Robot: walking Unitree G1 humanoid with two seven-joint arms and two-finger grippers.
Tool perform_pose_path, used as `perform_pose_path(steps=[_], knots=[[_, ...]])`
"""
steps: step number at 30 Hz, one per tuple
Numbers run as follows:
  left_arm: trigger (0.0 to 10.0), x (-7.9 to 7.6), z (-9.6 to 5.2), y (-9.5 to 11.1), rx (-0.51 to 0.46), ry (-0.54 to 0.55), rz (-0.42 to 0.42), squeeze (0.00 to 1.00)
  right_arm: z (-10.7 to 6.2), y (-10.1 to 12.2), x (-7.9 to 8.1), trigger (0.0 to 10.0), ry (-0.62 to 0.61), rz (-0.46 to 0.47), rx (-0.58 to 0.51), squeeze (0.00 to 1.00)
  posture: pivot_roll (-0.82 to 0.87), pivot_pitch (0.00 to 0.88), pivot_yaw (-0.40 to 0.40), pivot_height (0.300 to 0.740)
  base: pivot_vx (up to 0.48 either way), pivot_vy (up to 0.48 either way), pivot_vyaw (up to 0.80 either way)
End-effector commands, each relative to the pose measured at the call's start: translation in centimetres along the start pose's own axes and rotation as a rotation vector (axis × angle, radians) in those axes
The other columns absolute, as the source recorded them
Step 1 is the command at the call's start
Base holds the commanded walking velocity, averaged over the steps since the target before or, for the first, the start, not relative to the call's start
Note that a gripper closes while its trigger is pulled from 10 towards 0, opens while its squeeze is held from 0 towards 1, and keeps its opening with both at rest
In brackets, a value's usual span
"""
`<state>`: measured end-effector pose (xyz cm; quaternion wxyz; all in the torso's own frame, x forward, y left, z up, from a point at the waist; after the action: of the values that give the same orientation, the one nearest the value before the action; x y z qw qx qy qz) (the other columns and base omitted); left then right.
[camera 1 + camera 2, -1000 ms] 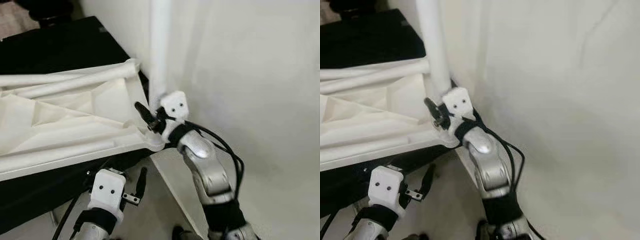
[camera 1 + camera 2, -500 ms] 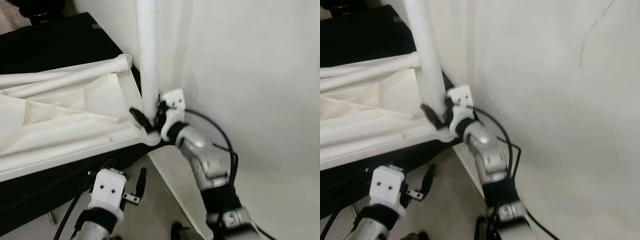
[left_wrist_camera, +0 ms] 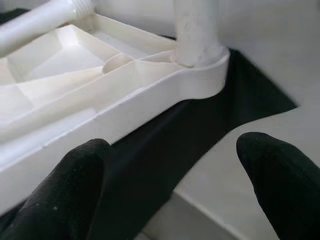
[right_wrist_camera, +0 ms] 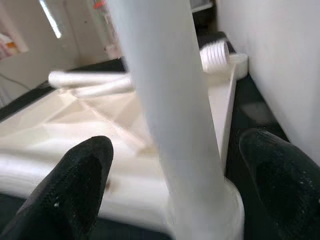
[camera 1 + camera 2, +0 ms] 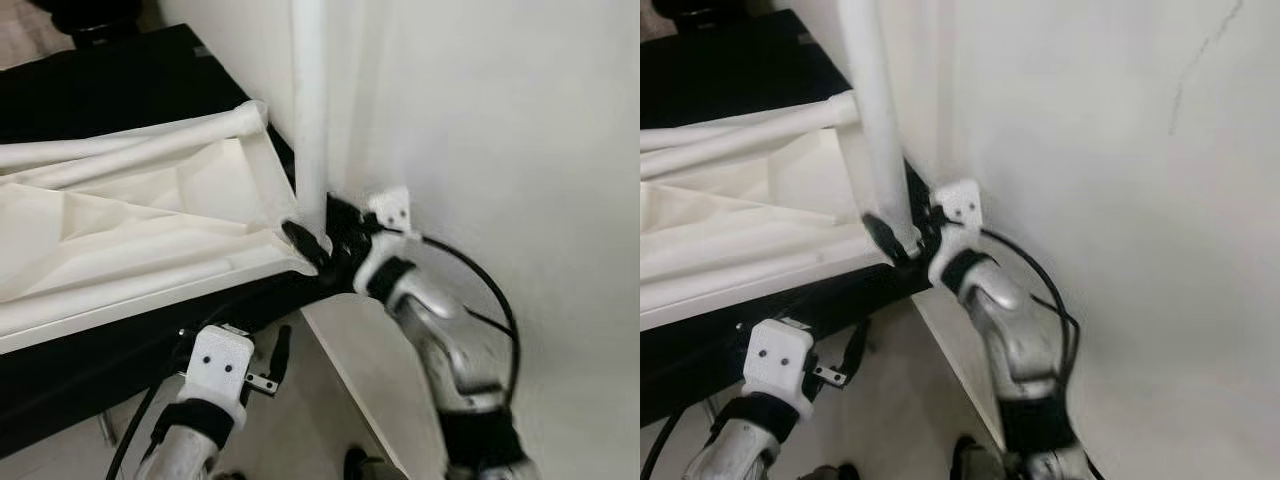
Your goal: Building children table
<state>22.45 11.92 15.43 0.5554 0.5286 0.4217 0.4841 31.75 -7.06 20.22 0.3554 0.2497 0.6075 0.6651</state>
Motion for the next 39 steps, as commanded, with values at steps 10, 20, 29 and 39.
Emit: perform_pose_path(steps=[10, 20, 29, 39], knots=[[10.0, 1.9, 0.6, -1.0, 0.035, 0.057, 0.067, 0.0, -3.8, -3.3, 0.2, 10.0, -0.071, -0.041, 0.124, 0.84, -0.1, 0.143, 0.009, 0.74, 0.0, 0.0, 0.0], [10.0, 3.8, 1.1, -1.9, 0.081, 0.178, 0.116, 0.0, -3.3, -4.4, -2.8, 10.0, -0.245, -0.091, 0.171, 0.0, -0.08, 0.105, 0.018, 0.74, 0.0, 0.336, 0.0], [10.0, 4.3, 0.4, -2.1, 0.09, 0.228, 0.157, 0.0, -2.9, -4.6, -3.4, 10.0, -0.273, -0.082, 0.171, 0.0, -0.07, 0.095, 0.025, 0.74, 0.0, 0.48, 0.0], [10.0, 4.5, 1.1, -2.2, 0.086, 0.224, 0.172, 0.0, -1.9, -5.0, -3.6, 10.0, -0.285, -0.068, 0.16, 0.0, -0.07, 0.074, 0.031, 0.74, 0.0, 0.48, 0.0]])
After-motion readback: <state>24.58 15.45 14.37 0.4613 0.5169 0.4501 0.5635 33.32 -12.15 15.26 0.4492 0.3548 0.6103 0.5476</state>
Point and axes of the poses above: a point about 5 cm out from each wrist's last joint towards the gripper, its own z axis pointing out of the wrist towards the gripper, its own y axis along the axis of the wrist's last joint, x = y × z, the point moved 3 cm from there along z, pointing out of the wrist towards the gripper, and after that the axes turned 9 degrees about -z, right-handed, at the moved point
